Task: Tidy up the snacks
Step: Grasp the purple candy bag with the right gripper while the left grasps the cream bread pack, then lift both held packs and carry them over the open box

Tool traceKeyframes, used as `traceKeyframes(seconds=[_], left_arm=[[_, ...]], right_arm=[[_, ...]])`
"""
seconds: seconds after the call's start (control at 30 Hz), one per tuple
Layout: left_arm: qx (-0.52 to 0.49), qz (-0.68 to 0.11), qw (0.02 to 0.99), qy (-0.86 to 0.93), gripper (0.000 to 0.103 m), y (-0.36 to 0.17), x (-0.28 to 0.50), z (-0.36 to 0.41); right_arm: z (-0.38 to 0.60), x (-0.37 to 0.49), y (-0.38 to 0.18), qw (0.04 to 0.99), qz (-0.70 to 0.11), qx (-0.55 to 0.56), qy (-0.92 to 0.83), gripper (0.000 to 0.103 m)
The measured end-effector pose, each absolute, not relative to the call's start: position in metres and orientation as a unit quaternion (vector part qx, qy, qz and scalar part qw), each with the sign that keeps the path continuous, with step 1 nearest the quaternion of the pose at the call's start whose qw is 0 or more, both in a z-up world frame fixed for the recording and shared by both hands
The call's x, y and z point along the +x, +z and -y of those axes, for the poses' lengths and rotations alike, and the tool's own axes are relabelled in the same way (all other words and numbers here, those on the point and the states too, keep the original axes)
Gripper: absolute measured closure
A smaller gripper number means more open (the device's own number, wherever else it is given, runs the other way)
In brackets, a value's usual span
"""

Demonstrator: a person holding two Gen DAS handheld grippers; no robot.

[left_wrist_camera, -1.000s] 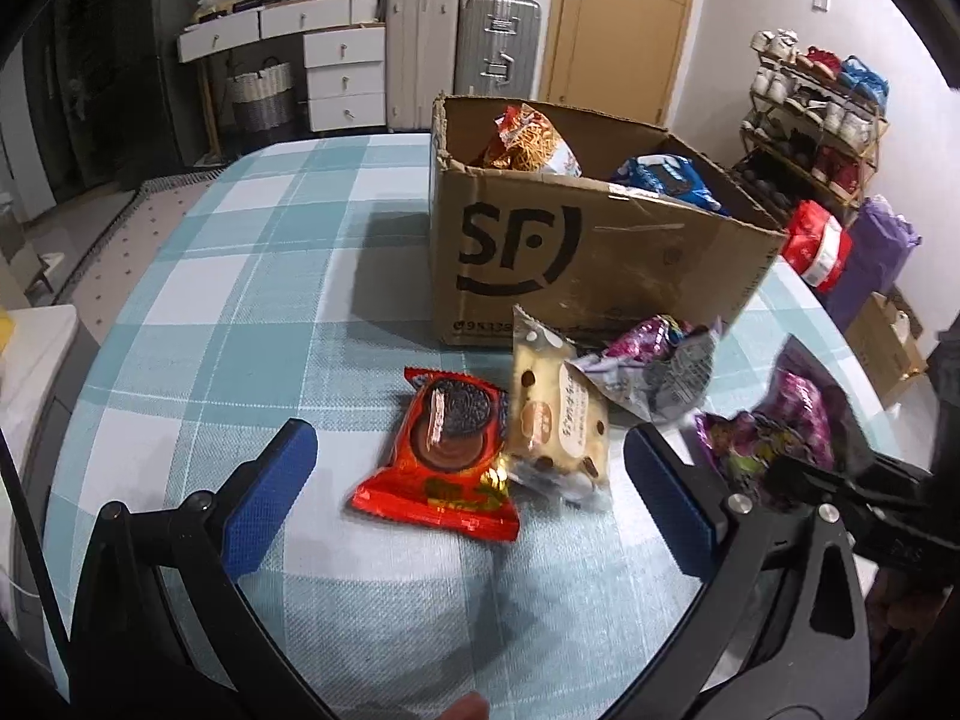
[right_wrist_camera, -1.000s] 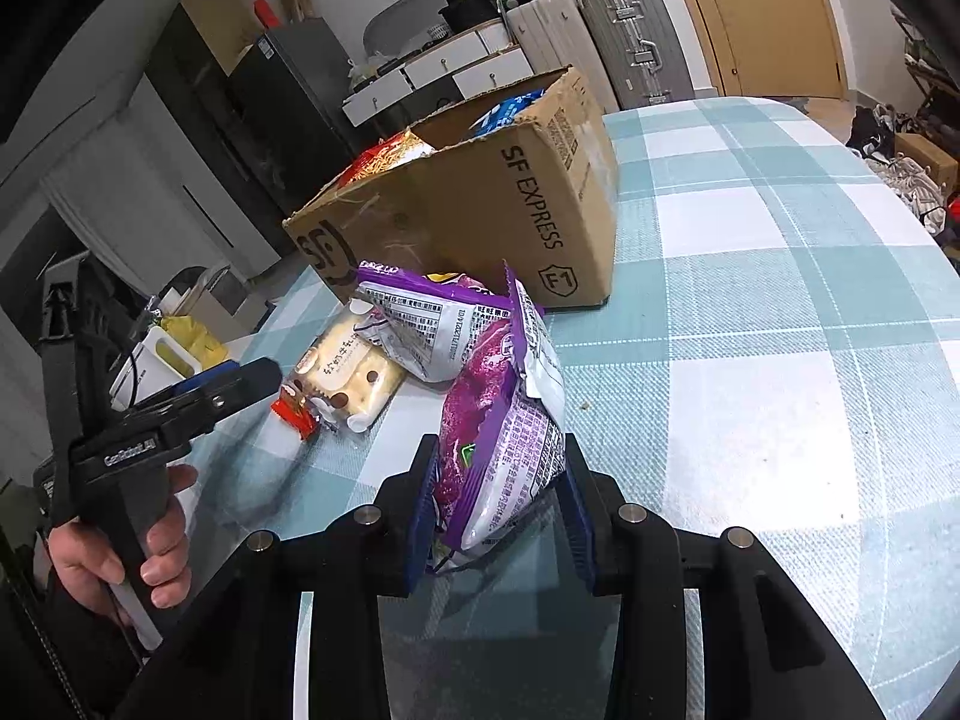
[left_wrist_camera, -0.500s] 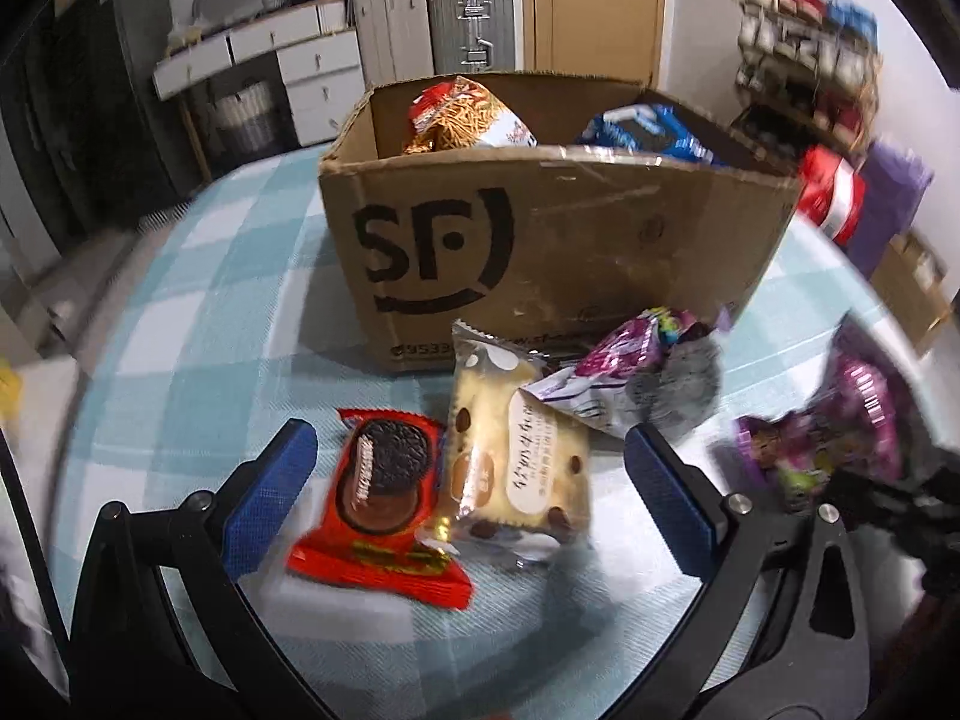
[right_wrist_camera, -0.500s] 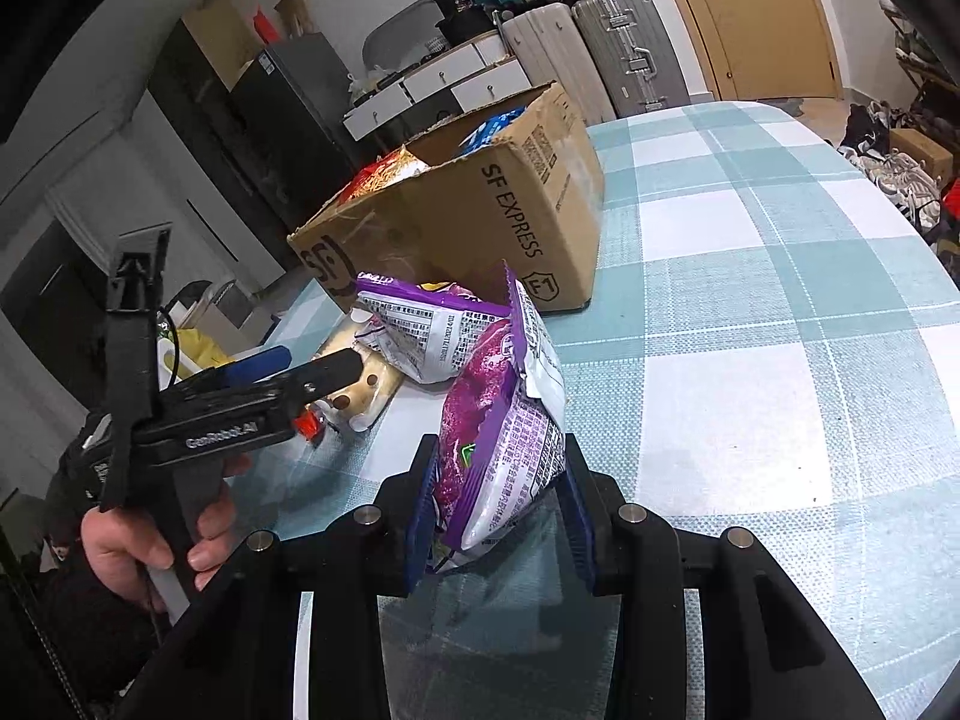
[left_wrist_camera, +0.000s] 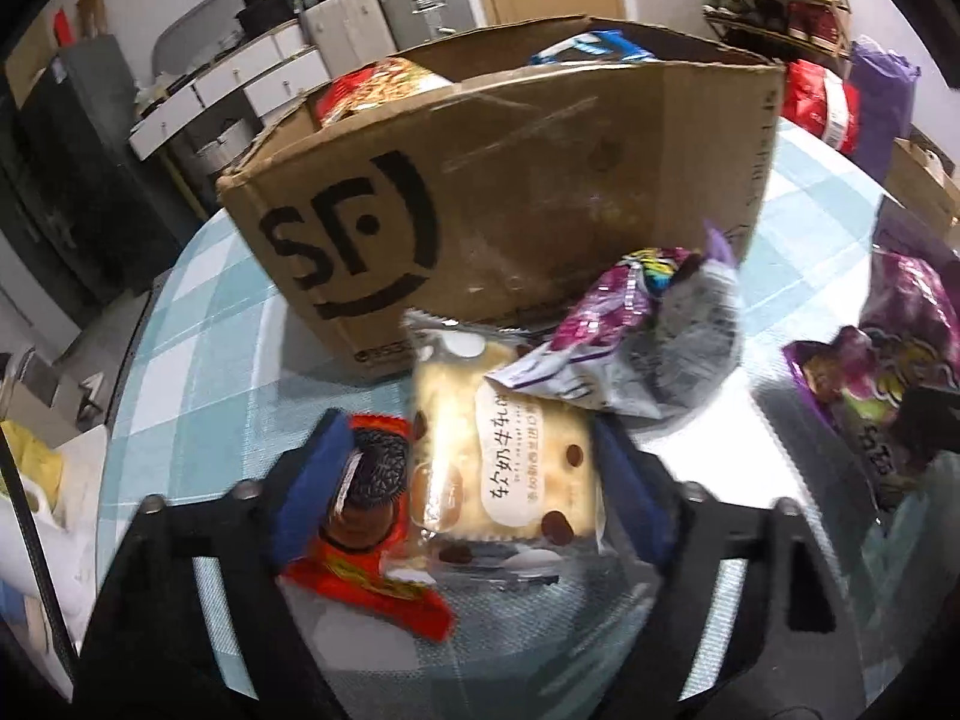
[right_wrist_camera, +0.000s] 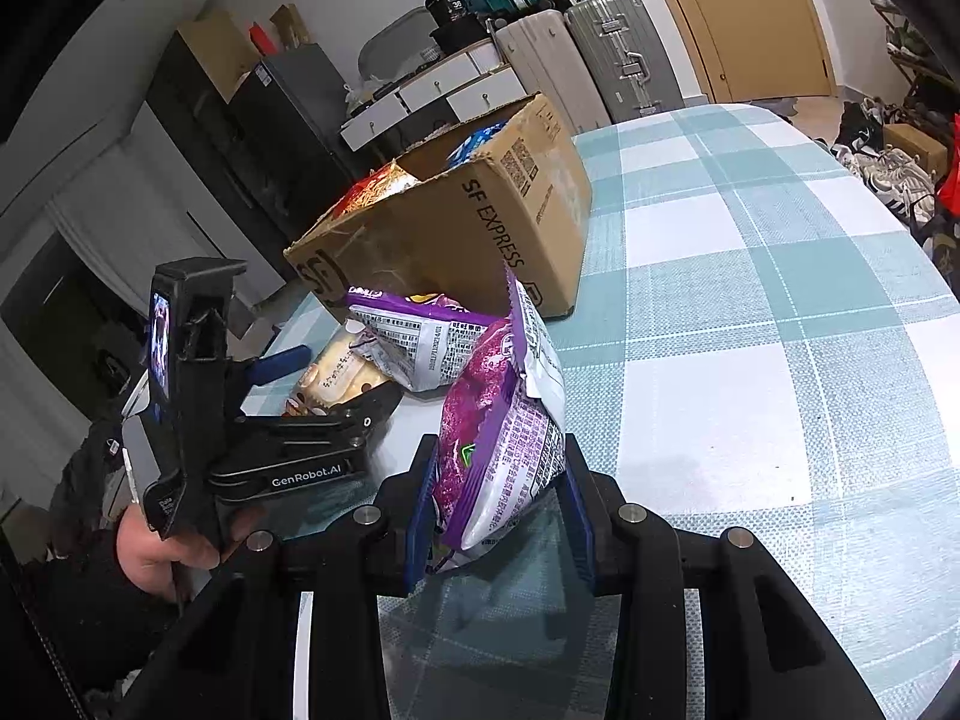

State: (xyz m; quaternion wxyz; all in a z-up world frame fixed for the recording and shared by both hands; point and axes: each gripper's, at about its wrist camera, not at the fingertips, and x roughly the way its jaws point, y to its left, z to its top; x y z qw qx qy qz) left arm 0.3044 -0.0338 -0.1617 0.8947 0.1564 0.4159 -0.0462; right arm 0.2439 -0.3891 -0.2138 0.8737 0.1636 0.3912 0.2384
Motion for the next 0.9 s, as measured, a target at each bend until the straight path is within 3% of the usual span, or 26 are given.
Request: traceKeyframes(seconds=[0.13,0.2,0.4,0.9], left_arm=[[0.147,-0.414,0.896,-0.064,0.074,-0.155,0.310,0.028],[0.123,-0.426,0.892,-0.083,0.083,-0.150,0.315,0.022],[0.107,-0.426,0.892,-0.108,0.090,-0.144,0.319,0.014],[0.030,-0.403,0.902,-0.151,0.091,-0.113,0.267,-0.022]], right_arm=[[0.390,0.242,-0.213,0.873,-0.391,0.166,0.238,0.066],[0.389,0.241,-0.212,0.874,-0.390,0.165,0.238,0.066],[0.390,0.238,-0.208,0.877,-0.386,0.167,0.234,0.066],[0.391,0.235,-0.205,0.877,-0.385,0.172,0.229,0.066]])
